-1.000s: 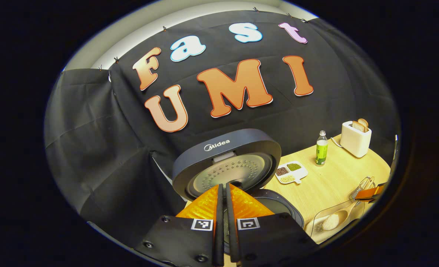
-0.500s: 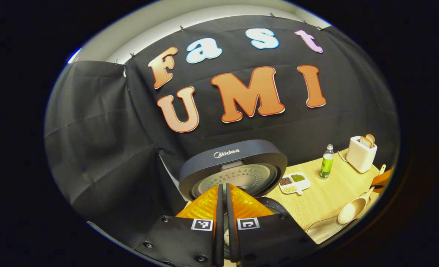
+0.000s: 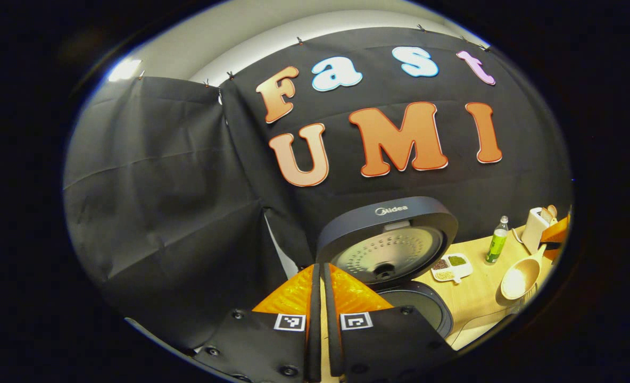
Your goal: Close the left gripper, press the button to open the rice cooker; take a wooden spoon from the chopstick holder with the right hand, scoop a spoonful of rice and pour it into the rice cooker, then put the wooden spoon back into the chopstick holder.
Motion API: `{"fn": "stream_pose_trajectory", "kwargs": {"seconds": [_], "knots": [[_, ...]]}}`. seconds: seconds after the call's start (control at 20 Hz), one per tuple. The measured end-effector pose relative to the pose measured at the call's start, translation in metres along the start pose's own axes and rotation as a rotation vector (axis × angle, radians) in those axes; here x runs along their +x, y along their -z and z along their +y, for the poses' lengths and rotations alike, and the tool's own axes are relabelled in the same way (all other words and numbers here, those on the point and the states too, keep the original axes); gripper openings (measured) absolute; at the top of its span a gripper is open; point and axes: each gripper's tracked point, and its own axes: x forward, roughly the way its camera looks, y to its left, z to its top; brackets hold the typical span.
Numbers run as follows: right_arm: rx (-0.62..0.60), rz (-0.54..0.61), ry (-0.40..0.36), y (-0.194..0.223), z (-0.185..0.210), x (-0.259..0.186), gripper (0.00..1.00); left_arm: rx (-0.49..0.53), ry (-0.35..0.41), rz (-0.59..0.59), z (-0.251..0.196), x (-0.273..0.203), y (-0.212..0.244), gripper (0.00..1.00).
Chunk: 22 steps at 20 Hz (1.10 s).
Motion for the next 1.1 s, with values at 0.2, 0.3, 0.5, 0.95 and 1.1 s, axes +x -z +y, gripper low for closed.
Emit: {"fn": "stream_pose_trajectory", "kwargs": {"seconds": [0.2,0.3,0.5,0.95,1.1], "knots": [[-0.038,0.052,0.003,0.019,0.011,0.038,0.08,-0.011,-0.062,0.011,0.029,0.000,0.010,0.10],[-0.038,0.077,-0.006,0.030,0.015,0.055,0.08,-0.017,-0.087,0.016,0.041,-0.001,0.014,0.10],[-0.051,0.108,0.000,0.047,0.019,0.086,0.08,-0.013,-0.124,0.021,0.063,-0.004,0.023,0.10],[-0.264,0.093,0.122,0.072,0.003,0.133,0.08,-0.018,-0.155,0.039,0.089,-0.005,0.039,0.10],[-0.398,0.071,0.171,0.077,0.000,0.143,0.08,-0.018,-0.156,0.046,0.091,-0.004,0.043,0.10]]}}
